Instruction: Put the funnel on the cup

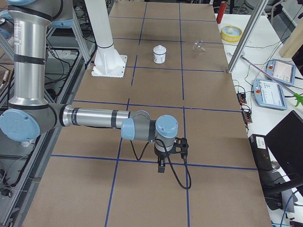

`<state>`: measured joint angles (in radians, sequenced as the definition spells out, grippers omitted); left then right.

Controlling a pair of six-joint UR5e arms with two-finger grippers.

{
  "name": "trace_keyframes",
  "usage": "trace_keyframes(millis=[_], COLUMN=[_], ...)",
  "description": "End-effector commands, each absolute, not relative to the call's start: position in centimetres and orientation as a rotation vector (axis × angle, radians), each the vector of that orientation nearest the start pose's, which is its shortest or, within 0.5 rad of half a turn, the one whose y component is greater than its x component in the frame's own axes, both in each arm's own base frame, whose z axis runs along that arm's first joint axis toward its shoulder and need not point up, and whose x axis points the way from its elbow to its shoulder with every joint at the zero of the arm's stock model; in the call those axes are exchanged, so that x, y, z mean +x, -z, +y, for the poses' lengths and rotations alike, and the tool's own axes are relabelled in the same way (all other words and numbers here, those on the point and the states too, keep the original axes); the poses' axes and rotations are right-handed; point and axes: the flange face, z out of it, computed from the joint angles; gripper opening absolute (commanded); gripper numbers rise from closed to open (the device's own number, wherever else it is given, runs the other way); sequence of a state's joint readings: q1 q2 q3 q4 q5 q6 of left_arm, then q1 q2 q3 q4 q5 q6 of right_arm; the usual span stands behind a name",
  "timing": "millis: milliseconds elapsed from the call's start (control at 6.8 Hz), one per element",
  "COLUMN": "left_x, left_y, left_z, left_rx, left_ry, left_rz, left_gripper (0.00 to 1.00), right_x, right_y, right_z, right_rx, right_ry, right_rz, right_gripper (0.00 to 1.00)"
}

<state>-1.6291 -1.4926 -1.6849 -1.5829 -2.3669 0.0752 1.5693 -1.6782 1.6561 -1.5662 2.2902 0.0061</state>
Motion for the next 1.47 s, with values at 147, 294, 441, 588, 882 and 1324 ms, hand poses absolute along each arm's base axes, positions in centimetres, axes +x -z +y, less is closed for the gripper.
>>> trace_keyframes(millis=[147,294,441,588,882,1324], left_x=[-8.9,-8.7,-8.1,-8.3,-4.1,12.0], left_y=[-63.0,-60.3,-56.5,-49.4,-41.7,-30.7], left_z=[-45.9,-46.8,-49.5,-54.2,-57.0,-55.8], left_rx=[0.12,0.176,0.253,0.416,0.642,0.512], left_ry=[-0.044,-0.068,-0.111,-0.184,-0.307,-0.052], left_rz=[0.79,0.784,0.78,0.758,0.778,0.959], left_gripper=[1.0,1.0,1.0,1.0,1.0,1.0], right_x=[6.7,6.7,6.7,6.7,6.7,6.7], right_y=[-67.0,-67.0,-67.0,-67.0,-67.0,-67.0], right_z=[-44.5,-44.5,-44.5,-44.5,-44.5,-44.5], right_rx=[-0.019,-0.019,-0.019,-0.019,-0.019,-0.019], right_ry=[-0.01,-0.01,-0.01,-0.01,-0.01,-0.01], right_rz=[-0.719,-0.719,-0.719,-0.719,-0.719,-0.719], right_gripper=[1.0,1.0,1.0,1.0,1.0,1.0])
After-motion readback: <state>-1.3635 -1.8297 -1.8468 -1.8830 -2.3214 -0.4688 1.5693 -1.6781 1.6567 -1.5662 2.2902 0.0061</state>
